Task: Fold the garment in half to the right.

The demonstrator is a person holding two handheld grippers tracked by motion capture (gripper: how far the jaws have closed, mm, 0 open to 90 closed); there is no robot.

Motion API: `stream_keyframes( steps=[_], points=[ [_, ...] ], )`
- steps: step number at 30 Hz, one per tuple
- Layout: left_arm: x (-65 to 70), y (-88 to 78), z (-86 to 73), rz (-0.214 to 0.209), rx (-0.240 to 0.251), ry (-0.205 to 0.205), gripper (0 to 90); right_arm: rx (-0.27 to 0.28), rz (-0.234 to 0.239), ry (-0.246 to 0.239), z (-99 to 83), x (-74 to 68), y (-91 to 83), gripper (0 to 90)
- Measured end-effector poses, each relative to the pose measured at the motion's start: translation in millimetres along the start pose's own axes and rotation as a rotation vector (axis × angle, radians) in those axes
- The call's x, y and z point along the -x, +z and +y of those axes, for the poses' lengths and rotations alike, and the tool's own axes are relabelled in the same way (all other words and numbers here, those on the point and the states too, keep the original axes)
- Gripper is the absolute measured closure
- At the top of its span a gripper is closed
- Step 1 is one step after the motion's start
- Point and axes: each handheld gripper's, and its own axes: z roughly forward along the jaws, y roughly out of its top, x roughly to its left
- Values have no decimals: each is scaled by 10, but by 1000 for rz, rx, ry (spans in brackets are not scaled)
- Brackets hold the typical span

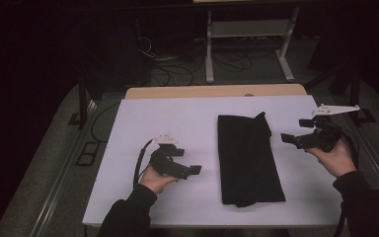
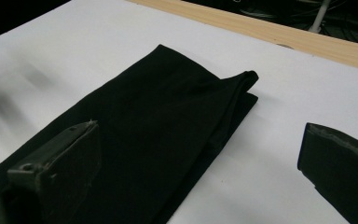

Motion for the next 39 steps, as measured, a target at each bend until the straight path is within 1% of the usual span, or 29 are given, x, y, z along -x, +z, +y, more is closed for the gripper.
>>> stream_keyframes(
  steps=[8,9,13,15,18,20,24,29,32,34,36,37,39],
  points=[
    [-52,-130,-67,9,24,3,0,10,-2,-10,-55,-23,-55,0],
    [-59,-143,-74,12,24,0,0,6,-1,-5,-68,-29,-63,0],
    [-96,-216,-112,26,38,-3,0,4,-2,-14,-112,-39,-81,0],
    [-110,-254,-136,31,42,-4,0,7,3,-9,-134,-44,-96,0],
    [-143,-316,-179,37,46,-6,0,11,0,-15,-159,-45,-124,0],
    [-160,-354,-211,47,48,-12,0,12,-2,-11,-174,-43,-139,0],
    [-194,-443,-274,67,54,-12,0,12,-3,-6,-229,-42,-177,0],
    [-231,-547,-334,92,78,-18,0,14,-4,-7,-310,-53,-212,0],
    [-254,-620,-383,115,84,-15,0,10,-1,-4,-361,-70,-234,0],
    [-273,-675,-423,132,95,-20,0,14,-3,-5,-394,-78,-245,0],
    [-289,-718,-452,138,103,-22,0,14,-1,2,-428,-88,-254,0],
    [-291,-736,-471,147,112,-29,0,11,1,6,-439,-93,-255,0],
    [-302,-782,-512,156,128,-30,0,9,1,1,-470,-101,-256,0]
  ],
)
